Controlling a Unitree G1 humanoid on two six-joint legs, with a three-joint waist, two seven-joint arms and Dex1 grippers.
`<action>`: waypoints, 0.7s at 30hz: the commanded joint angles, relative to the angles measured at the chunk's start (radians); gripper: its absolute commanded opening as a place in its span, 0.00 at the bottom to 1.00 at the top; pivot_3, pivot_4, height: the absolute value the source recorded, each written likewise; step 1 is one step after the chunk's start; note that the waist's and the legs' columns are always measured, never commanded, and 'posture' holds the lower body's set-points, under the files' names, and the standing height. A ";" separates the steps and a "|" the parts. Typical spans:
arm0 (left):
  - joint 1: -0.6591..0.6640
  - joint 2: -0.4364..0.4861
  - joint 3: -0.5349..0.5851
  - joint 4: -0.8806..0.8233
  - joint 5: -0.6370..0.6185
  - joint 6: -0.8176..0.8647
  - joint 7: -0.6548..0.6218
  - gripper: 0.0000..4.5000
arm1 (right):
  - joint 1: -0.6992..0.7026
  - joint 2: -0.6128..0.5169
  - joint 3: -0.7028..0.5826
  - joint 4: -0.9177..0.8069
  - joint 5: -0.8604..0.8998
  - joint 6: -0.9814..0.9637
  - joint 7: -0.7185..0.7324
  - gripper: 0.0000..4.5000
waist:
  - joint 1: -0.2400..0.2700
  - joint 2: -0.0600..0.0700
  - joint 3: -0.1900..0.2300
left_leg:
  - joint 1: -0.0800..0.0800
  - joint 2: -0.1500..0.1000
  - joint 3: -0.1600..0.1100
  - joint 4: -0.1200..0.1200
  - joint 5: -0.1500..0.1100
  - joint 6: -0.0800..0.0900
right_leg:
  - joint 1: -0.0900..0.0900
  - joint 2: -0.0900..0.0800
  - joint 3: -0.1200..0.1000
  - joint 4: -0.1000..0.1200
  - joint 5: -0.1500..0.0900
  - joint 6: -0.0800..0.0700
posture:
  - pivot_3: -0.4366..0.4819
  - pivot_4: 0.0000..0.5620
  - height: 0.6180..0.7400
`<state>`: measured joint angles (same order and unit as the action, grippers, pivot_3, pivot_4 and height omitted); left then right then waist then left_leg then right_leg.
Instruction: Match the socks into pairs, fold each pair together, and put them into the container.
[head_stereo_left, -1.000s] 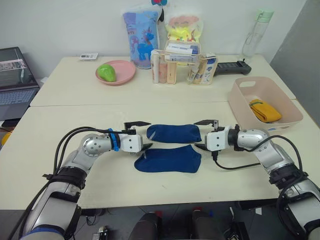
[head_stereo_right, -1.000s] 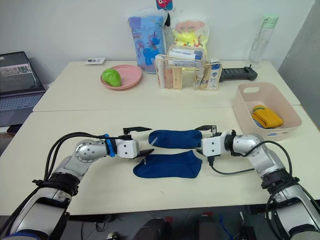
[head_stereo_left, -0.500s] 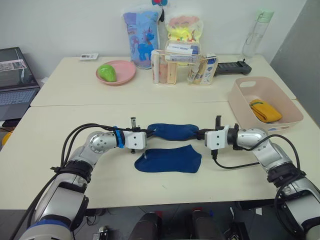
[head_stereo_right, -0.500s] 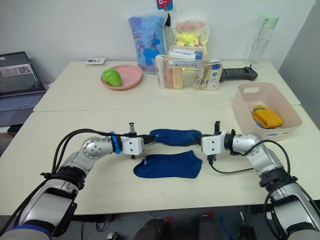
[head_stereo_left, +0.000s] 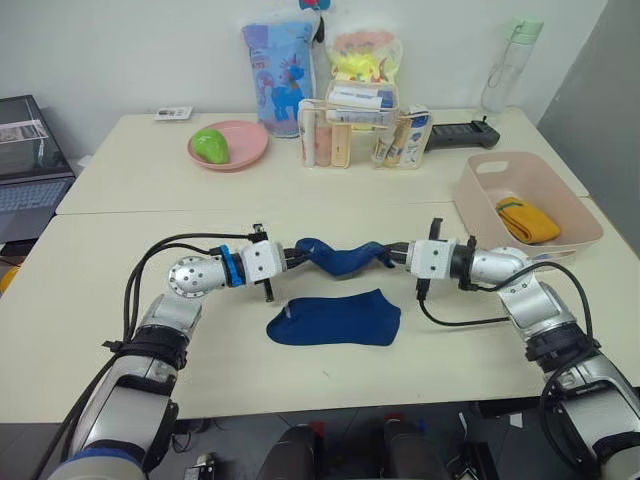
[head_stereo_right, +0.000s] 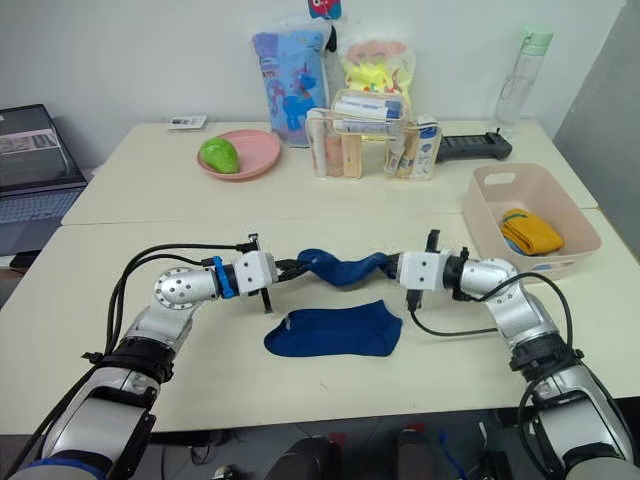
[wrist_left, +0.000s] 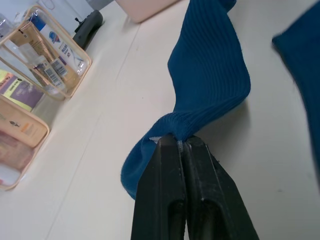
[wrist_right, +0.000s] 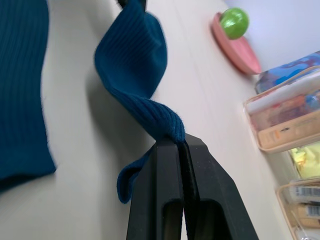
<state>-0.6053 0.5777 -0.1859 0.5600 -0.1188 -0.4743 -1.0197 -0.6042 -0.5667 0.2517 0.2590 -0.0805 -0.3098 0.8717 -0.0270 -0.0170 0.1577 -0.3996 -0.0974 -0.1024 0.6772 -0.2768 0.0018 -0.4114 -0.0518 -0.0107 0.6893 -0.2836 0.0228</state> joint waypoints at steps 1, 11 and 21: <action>-0.014 0.031 0.051 -0.111 -0.090 0.181 -0.065 0.01 | -0.026 0.008 -0.041 -0.077 0.090 0.106 0.044 0.00 | -0.001 0.000 0.000 | 0.000 0.000 0.000 0.000 0.000 0.000 | 0.000 0.000 0.000 0.000 0.000 0.000 | 0.48 0.27 1.00; 0.052 0.093 0.092 -0.375 -0.176 0.453 -0.141 0.01 | -0.014 -0.074 -0.042 -0.256 0.224 0.377 0.232 0.00 | -0.002 0.000 0.000 | 0.000 0.000 0.000 0.000 0.000 0.000 | 0.000 0.000 0.000 -0.001 0.000 0.000 | 0.48 0.27 1.00; 0.388 0.378 0.199 -0.879 -0.558 1.096 -0.248 0.01 | 0.152 -0.253 -0.071 -0.690 0.632 1.038 0.352 0.00 | 0.000 0.001 0.001 | 0.001 0.001 -0.002 -0.002 0.000 0.001 | 0.003 0.000 -0.001 -0.004 0.000 -0.001 | 0.48 0.27 1.00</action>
<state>-0.2452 0.9325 -0.0187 -0.2483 -0.6163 0.5540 -1.2575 -0.4555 -0.8103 0.2110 -0.3515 0.4661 0.6329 1.2242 -0.0267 -0.0160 0.1582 -0.3979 -0.0963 -0.1048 0.6757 -0.2773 0.0026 -0.4072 -0.0516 -0.0119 0.6852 -0.2839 0.0222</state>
